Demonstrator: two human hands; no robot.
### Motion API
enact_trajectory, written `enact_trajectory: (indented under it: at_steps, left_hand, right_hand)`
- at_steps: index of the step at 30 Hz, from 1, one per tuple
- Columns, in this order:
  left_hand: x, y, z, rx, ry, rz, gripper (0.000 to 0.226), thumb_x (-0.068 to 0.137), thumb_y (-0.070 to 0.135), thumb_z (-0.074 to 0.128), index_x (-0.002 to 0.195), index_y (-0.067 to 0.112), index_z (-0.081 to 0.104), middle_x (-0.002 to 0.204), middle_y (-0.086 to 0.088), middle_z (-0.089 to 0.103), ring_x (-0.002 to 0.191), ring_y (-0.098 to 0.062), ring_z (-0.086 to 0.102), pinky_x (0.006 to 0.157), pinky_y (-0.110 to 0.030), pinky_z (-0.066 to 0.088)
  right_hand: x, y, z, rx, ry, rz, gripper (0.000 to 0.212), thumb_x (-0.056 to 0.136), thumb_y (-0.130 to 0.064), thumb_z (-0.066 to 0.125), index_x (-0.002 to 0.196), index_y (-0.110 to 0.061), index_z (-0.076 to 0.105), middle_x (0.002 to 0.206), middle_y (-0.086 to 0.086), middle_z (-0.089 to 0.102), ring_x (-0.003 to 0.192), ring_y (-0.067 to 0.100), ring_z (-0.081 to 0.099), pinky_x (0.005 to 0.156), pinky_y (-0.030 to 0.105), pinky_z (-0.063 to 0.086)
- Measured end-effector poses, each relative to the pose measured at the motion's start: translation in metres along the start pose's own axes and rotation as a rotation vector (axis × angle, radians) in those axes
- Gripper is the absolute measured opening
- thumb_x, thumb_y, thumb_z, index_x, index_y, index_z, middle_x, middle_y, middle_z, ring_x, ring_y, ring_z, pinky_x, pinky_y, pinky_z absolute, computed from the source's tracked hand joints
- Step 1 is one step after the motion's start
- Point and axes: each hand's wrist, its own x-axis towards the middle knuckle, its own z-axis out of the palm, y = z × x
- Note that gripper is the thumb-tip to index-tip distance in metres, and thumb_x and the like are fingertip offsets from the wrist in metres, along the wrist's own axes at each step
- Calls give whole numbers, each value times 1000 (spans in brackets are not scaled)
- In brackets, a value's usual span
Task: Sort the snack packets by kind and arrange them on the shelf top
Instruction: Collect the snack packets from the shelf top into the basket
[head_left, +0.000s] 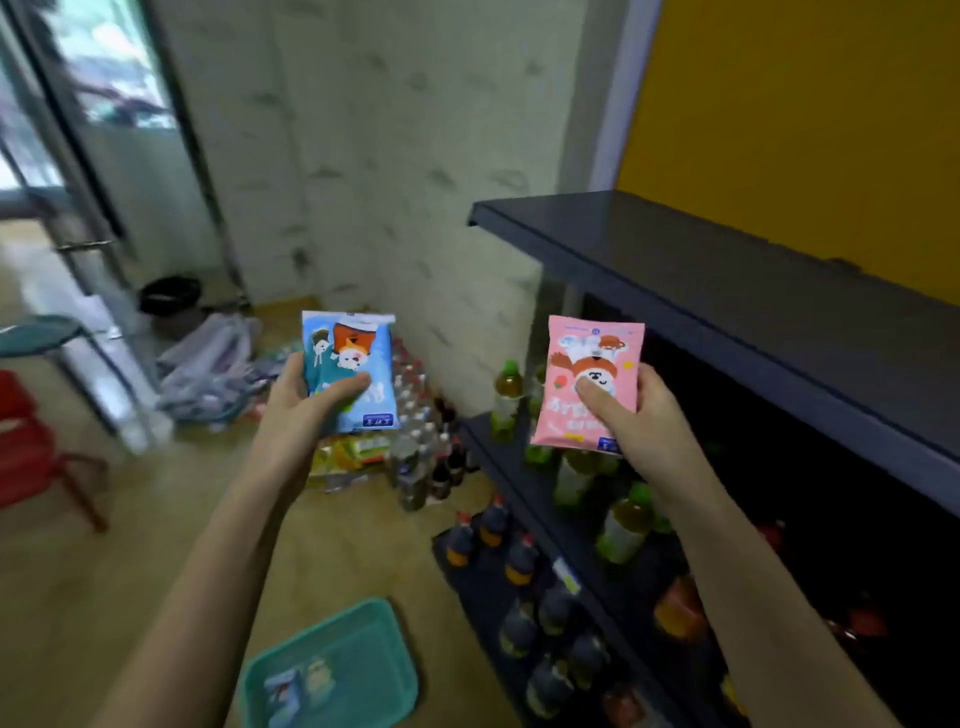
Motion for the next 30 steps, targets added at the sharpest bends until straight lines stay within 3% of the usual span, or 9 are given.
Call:
enact_trajectory:
  at_steps: [3,6,10,13,16,22,27,30]
  left_hand:
    - [-8,-12,-90,51,167,-33,26,83,3,61,103,19,58,92,1,68,74,-13,65,55,-21,54]
    - [-17,-33,-170,101,309,-96,25,74,10,65,96,21,59,89,-1,66,74,-17,62,59,-27,53]
    - [-23,-70,-252,140,406,-212,19,81,3,58,92,19,60,86,-3,64,64,-9,61,60,-24,50]
    - [-22,-106,-295,155,416,-287,21,77,9,61,96,16,59,85,-1,65,63,-6,63,58,-19,50]
    - [-19,-157,-325,149,452,-389,20,86,4,57,105,10,58,89,-3,67,68,-9,65,57,-17,51]
    - [-13,-309,-369,123,449,-534,23,86,2,60,109,7,58,90,-6,68,64,-9,67,58,-18,55]
    - [-22,-481,-395,112,428,-638,24,86,-1,58,110,4,58,95,-11,68,65,-8,69,61,-20,56]
    - [-28,-581,-411,144,424,-694,23,86,-2,58,109,3,58,100,-14,66,65,-8,67,58,-17,55]
  right_hand:
    - [8,17,84,44,-166,60,24,87,-22,64,108,-18,53,100,-2,66,86,11,66,68,26,53]
    - [5,39,167,51,-310,116,28,87,-21,63,113,-14,55,107,4,68,94,19,66,79,36,56]
    - [-5,71,264,98,-468,209,20,87,-15,62,107,-16,56,101,1,67,86,10,65,65,19,56]
    - [-10,107,320,134,-507,279,21,87,-14,63,107,-16,57,99,0,69,79,6,68,62,18,56]
    - [-12,155,358,135,-524,368,23,88,-13,61,110,-14,57,95,-1,69,72,1,70,56,16,53]
    - [-16,297,424,33,-565,448,9,87,-18,62,91,-24,58,91,-1,70,72,7,68,56,15,53]
    - [-32,464,470,-20,-588,558,19,88,-21,61,106,-15,57,101,10,69,90,27,68,73,36,57]
    - [-43,565,495,-35,-591,609,19,91,-18,57,110,-17,54,104,10,67,93,30,66,80,44,55]
